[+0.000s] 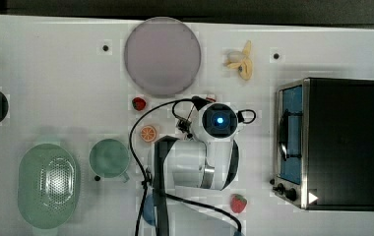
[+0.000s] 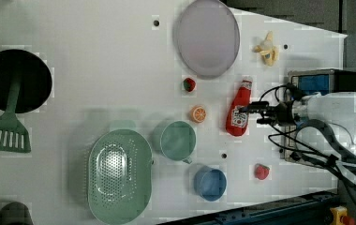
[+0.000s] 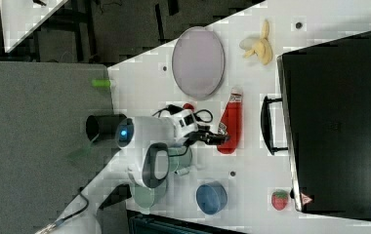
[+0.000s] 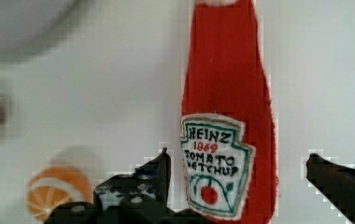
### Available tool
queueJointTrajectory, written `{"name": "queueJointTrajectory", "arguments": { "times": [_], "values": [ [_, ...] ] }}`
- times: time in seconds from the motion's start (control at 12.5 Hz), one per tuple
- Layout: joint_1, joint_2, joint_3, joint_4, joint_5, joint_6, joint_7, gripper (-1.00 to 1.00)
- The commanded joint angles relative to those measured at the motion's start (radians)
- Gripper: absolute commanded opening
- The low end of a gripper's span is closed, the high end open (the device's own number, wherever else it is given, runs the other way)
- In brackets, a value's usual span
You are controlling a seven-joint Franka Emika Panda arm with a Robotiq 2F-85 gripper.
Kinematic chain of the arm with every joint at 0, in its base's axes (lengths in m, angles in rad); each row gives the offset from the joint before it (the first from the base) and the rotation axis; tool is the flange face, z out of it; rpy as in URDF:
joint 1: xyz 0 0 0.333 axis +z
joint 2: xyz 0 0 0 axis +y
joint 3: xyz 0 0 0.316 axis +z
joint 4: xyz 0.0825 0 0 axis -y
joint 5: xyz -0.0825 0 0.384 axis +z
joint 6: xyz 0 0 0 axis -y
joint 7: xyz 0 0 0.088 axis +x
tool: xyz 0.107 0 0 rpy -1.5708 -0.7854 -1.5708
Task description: Pick ketchup from plate and place it on table.
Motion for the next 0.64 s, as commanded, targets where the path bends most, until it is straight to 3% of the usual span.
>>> {"name": "queueJointTrajectory", "arguments": {
  "times": [0.08, 0.64],
  "values": [
    [0.008, -0.132, 0.012, 0.118, -0.002, -0.059, 0.069, 1.00],
    [0.010, -0.215, 0.032, 0.421, -0.002, -0.518, 0.425, 1.00]
  ]
}}
